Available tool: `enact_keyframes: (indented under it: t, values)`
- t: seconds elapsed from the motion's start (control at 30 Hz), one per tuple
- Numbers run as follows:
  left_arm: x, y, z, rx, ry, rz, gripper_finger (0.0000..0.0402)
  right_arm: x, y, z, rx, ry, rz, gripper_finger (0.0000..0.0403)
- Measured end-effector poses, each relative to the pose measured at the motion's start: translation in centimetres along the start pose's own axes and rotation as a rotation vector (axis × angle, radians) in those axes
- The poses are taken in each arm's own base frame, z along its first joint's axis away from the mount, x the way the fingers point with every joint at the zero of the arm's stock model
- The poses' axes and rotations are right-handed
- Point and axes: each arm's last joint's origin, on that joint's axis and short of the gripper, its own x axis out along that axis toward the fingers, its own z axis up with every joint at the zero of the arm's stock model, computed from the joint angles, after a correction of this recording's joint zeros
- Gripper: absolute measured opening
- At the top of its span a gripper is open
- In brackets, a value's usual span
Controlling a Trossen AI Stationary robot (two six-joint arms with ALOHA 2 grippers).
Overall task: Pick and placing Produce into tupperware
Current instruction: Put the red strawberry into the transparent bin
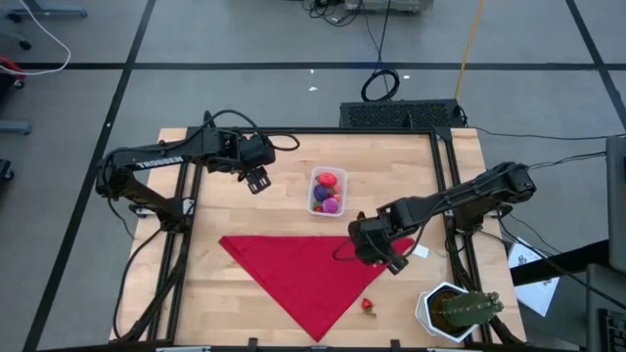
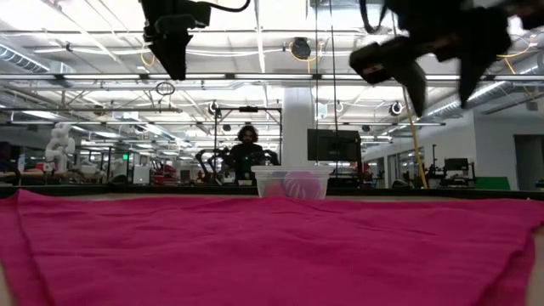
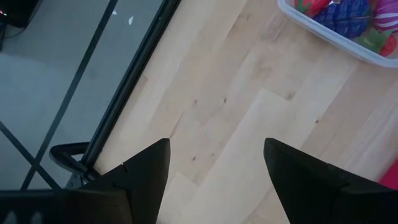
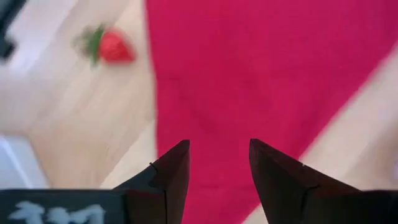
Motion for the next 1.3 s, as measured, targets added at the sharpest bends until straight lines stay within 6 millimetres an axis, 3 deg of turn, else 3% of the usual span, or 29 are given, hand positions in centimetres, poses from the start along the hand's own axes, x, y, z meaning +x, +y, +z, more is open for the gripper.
enact_keyframes:
  t: [0.2,0.43,0.83,1.1,1.3]
  values:
    - [0.0,0.0,0.2,-0.005,-0.016,-0.004,0.0267,1.7,1.5,-0.9,-0.178,0.043,0.045,0.0157]
    - [0.0,-0.1,0.5,0.006,-0.05,-0.012,0.0267,2.1,2.5,-0.2,-0.225,0.01,0.041,0.0157]
    - [0.0,-0.2,0.5,0.005,-0.048,-0.039,0.0266,5.9,3.2,0.4,-0.215,0.084,0.088,0.0157]
    - [0.0,-0.2,0.5,0.008,-0.048,-0.039,0.0266,6.3,4.9,1.5,-0.237,0.016,0.085,0.0157]
    - [0.0,-0.2,0.5,0.008,-0.048,-0.039,0.0267,6.4,5.5,1.6,-0.086,0.024,0.091,0.0157]
